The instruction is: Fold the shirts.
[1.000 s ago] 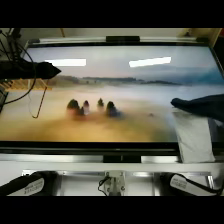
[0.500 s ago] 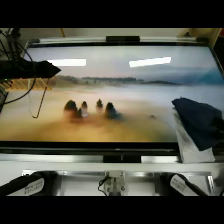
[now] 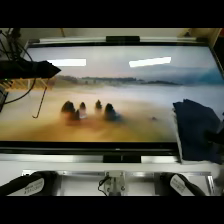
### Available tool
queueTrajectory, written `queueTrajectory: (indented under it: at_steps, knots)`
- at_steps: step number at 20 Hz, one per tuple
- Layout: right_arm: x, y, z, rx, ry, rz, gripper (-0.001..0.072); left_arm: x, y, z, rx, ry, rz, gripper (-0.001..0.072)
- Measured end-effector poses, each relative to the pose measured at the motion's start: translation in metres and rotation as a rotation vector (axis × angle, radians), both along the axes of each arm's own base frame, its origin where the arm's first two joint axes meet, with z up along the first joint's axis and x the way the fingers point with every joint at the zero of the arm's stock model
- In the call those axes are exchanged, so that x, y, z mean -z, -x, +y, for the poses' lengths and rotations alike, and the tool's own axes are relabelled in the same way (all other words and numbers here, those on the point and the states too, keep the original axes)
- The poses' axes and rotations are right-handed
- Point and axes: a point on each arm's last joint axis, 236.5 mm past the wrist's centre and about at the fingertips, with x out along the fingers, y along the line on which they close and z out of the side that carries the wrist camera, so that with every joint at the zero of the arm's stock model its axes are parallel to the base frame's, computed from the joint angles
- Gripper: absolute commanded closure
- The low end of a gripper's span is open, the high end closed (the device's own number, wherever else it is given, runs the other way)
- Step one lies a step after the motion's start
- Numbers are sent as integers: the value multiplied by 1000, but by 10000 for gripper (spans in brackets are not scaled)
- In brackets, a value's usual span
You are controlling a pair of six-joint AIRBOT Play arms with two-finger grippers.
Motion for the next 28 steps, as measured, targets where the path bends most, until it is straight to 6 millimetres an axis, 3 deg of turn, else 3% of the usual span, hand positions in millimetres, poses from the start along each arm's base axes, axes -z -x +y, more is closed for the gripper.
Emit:
queueTrajectory:
  at_steps: [2,4,6,7,8,9,10,11,14,16,21,28]
  knots:
    - [-22,-22,-13,-17,53,-85,199,5,5,-2,16,-38,16,681]
    - [-57,-67,-22,-69,124,-253,200,19,15,1,20,-152,68,680]
    - [-98,-120,-18,-154,191,-441,199,40,27,12,8,-312,145,679]
    - [-115,-144,-6,-201,200,-525,199,53,34,18,3,-390,199,670]
    - [-125,-165,12,-247,187,-591,197,66,41,23,0,-448,261,565]
    - [-128,-185,36,-292,144,-639,177,80,49,28,-6,-499,329,333]
    - [-126,-199,60,-324,90,-664,161,90,55,30,-9,-531,383,180]
    - [-119,-211,85,-346,16,-674,161,99,60,29,-11,-549,426,183]
    - [-89,-226,144,-350,-195,-631,161,121,62,25,-24,-559,475,261]
    - [-74,-228,169,-335,-295,-589,161,137,65,24,-53,-546,503,260]
    - [-63,-226,192,-320,-390,-542,161,160,70,13,-65,-523,520,260]
    - [-60,-225,199,-314,-415,-524,161,166,72,11,-57,-529,519,260]
